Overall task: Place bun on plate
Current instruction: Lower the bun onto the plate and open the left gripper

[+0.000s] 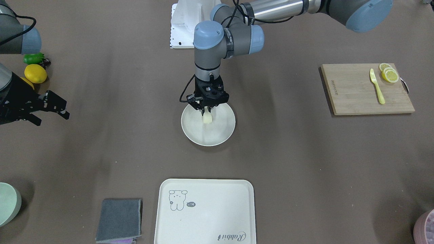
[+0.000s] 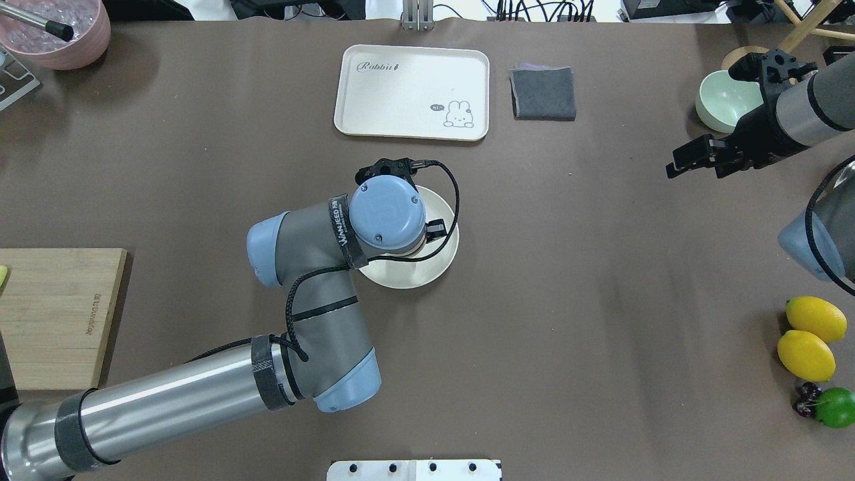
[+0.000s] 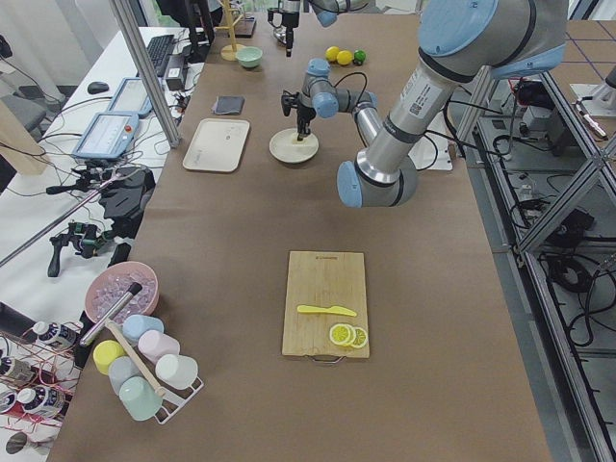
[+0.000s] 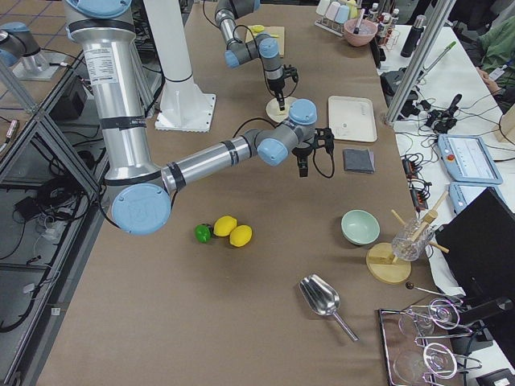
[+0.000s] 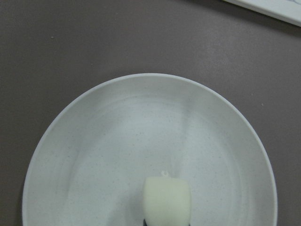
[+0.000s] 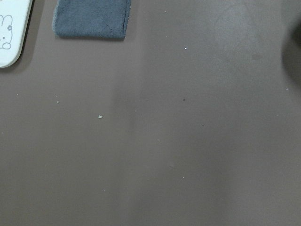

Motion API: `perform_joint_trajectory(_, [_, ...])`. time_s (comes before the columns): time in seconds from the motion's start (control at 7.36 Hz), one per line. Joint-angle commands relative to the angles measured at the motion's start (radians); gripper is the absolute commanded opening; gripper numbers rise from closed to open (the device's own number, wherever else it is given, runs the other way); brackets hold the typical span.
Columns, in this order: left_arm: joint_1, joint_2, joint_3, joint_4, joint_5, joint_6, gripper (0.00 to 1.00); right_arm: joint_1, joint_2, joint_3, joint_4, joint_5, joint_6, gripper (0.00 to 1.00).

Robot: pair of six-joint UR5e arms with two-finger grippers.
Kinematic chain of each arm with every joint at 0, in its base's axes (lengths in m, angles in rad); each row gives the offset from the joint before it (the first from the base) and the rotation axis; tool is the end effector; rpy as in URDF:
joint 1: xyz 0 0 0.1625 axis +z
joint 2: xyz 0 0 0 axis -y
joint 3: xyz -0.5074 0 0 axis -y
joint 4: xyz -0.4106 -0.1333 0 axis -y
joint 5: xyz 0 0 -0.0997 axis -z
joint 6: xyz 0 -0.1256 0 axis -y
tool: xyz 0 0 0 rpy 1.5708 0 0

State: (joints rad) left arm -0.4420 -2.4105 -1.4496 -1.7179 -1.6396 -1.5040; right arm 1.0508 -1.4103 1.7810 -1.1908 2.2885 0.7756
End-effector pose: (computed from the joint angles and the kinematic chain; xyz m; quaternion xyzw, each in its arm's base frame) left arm 0.7122 -0.4749 0.2363 0.0753 0.4135 -0.1550 0.8940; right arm -0.2547 -0.5470 0.5158 0.0765 -0.4677 -0.0167 0.8804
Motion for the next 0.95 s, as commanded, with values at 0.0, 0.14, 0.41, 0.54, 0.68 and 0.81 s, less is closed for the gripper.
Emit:
perform_joint_trajectory(0.0, [0.000, 0.001, 0.012, -0.011, 0.004, 0.001, 0.27, 0.000, -0.001, 0.003, 0.000, 0.008, 0.002, 1.00])
perform_joint_trajectory(0.14, [0.000, 0.001, 0.012, -0.011, 0.006, 0.002, 0.60, 0.000, -0.001, 0.003, 0.000, 0.009, 0.002, 1.00])
perform_joint_trajectory(0.41, [0.000, 0.001, 0.011, -0.008, 0.006, 0.002, 0.98, 0.000, -0.001, 0.003, -0.001, 0.012, 0.002, 1.00])
perform_joint_trajectory(0.54, [-0.009, 0.001, -0.006, -0.005, 0.004, 0.004, 0.98, 0.000, 0.001, 0.003, -0.001, 0.016, 0.002, 1.00])
perform_joint_trajectory(0.68, [-0.033, 0.004, -0.041, 0.001, -0.003, 0.007, 0.98, 0.011, 0.002, 0.005, -0.001, 0.035, -0.001, 1.00])
perform_joint_trajectory(0.81, [-0.050, 0.046, -0.114, 0.004, 0.000, 0.010, 0.98, 0.026, 0.004, 0.015, 0.000, 0.032, -0.001, 1.00])
